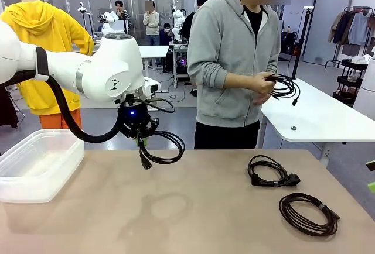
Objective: Organize and store the cables.
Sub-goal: Place the Power Cable into the Organizing box.
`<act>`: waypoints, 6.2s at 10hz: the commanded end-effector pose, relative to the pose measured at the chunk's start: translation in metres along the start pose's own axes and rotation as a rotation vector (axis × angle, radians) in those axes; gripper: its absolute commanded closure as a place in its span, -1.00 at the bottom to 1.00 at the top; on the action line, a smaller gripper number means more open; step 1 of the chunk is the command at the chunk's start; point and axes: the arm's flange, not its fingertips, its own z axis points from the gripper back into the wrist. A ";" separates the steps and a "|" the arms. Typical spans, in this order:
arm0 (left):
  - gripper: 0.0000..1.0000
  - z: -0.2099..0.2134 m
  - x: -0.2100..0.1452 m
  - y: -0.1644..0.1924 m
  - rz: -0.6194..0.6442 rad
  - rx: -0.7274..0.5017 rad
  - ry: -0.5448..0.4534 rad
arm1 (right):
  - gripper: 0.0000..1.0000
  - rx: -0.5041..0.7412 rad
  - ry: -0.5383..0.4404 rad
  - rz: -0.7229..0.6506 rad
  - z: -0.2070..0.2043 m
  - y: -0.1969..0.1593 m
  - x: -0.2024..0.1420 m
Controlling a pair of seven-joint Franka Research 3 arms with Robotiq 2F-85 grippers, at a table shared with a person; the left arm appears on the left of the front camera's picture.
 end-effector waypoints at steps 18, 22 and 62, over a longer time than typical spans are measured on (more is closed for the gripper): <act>0.61 0.054 0.013 0.392 0.003 -0.018 -0.040 | -1.00 0.002 -0.017 0.018 0.001 -0.002 0.000; 0.61 0.052 0.008 0.404 -0.014 -0.006 -0.012 | -1.00 0.002 -0.017 0.018 0.001 -0.002 0.000; -1.00 0.004 0.027 0.421 -0.320 -0.116 -0.081 | -1.00 0.002 -0.017 0.018 0.001 -0.002 0.000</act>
